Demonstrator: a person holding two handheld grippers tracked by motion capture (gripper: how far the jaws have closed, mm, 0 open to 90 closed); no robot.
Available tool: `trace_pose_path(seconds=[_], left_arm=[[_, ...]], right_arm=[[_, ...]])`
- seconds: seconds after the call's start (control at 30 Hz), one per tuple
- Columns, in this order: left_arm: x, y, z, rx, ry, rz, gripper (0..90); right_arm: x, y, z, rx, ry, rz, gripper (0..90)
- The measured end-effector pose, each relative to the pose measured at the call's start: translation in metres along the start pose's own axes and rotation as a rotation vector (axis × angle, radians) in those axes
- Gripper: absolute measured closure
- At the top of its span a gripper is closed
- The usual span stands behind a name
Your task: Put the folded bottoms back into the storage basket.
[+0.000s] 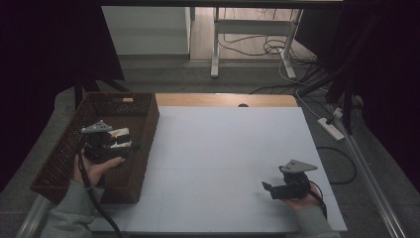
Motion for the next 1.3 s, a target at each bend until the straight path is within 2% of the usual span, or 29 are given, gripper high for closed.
trace_pose_path(seconds=[0.03,0.07,0.1,0.3,0.47,0.53,0.57,0.6,0.73,0.87,1.3], left_arm=[[0.0,0.0,0.0,0.0,0.0,0.0,34.9],[0.008,0.003,-0.001,-0.006,0.01,-0.013,34.9],[0.008,0.003,-0.001,-0.006,0.01,-0.013,34.9],[0.027,0.012,-0.006,-0.029,0.039,-0.019,34.1],[0.039,0.009,-0.007,-0.02,0.048,-0.016,33.5],[0.049,0.007,-0.01,-0.029,0.067,-0.017,33.2],[0.049,0.007,-0.01,-0.029,0.067,-0.017,33.2],[0.055,0.008,-0.012,-0.036,0.074,-0.024,33.1],[0.066,0.013,-0.019,-0.057,0.094,-0.028,33.0],[0.073,0.014,-0.024,-0.064,0.113,-0.024,33.0],[0.076,0.015,-0.028,-0.064,0.122,-0.019,32.9]], right_arm=[[0.0,0.0,0.0,0.0,0.0,0.0,11.4],[0.0,0.0,0.0,0.0,0.0,0.001,11.4],[0.0,0.0,0.0,0.0,0.0,0.001,11.4],[0.0,0.0,0.001,0.006,0.001,0.005,11.4],[0.0,-0.001,0.001,0.012,0.0,0.006,11.4],[0.0,-0.001,0.001,0.013,-0.001,0.006,11.4],[0.0,-0.001,0.001,0.013,-0.001,0.006,11.4],[0.0,-0.001,0.002,0.013,-0.001,0.008,11.4],[-0.001,-0.002,0.002,0.018,-0.001,0.01,11.4],[0.0,-0.003,0.003,0.023,-0.003,0.009,11.5],[-0.002,-0.007,0.007,0.054,-0.018,0.004,11.8]])
Point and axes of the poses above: each handheld gripper's, and its own axes: y roughly forward along the jaws, z roughly out of its top, x roughly to its right, the point moved 9 cm from there along y, roughly forward along the jaws, and after that the axes turned 14 degrees about z, right-handed, at the moved point
